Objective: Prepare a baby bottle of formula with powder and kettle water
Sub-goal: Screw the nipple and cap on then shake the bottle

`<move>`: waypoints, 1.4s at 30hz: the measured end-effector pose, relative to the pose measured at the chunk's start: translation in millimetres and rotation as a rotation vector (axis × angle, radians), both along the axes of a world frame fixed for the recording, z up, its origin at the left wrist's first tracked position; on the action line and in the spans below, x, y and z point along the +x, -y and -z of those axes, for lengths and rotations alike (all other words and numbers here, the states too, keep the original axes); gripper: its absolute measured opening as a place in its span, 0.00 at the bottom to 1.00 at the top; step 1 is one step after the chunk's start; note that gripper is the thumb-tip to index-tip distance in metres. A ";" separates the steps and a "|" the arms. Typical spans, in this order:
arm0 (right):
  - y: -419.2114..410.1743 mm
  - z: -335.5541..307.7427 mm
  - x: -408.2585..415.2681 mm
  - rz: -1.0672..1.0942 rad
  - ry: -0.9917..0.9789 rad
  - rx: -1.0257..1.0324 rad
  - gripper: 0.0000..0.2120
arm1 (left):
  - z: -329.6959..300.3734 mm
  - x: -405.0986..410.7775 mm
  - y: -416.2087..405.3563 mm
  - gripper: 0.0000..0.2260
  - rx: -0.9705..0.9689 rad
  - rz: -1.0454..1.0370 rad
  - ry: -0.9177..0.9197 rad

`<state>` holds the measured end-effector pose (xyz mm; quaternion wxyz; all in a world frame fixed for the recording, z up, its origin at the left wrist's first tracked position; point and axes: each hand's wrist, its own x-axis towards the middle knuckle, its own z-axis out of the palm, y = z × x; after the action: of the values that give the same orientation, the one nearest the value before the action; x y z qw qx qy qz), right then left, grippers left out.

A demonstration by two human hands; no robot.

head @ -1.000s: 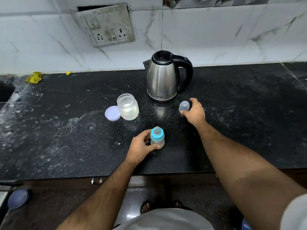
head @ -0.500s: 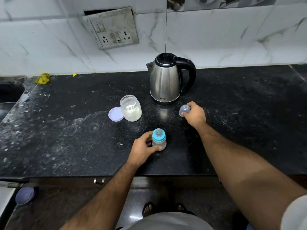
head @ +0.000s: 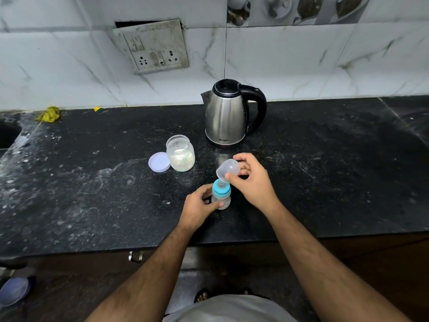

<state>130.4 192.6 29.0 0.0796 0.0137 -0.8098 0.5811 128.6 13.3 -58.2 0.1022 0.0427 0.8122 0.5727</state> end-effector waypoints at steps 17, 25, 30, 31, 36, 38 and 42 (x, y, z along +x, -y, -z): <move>12.2 10.4 9.8 -0.136 0.025 0.542 0.24 | 4.0 -3.9 2.5 0.24 0.050 0.048 -0.046; 12.5 20.1 10.7 -0.119 0.006 0.524 0.24 | 7.9 -6.0 4.7 0.24 0.052 0.049 -0.039; 10.2 25.4 10.4 -0.108 -0.011 0.498 0.24 | 12.2 -8.0 4.3 0.24 0.054 0.044 -0.032; 9.8 26.2 10.2 -0.111 -0.019 0.500 0.24 | 13.4 -8.7 4.2 0.23 0.051 0.044 -0.034; 8.4 20.8 6.0 -0.144 -0.034 0.527 0.24 | 14.9 -9.6 4.2 0.23 0.040 0.043 -0.051; 9.0 17.9 7.0 -0.146 -0.023 0.541 0.24 | 13.5 -9.6 4.6 0.23 0.033 0.050 -0.055; 13.3 12.9 13.1 -0.121 -0.015 0.580 0.24 | 12.0 -10.1 5.2 0.23 0.018 0.058 -0.060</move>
<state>143.4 179.3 16.1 0.0434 0.0885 -0.9391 0.3291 118.5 8.1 -70.3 0.0940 0.0844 0.8082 0.5752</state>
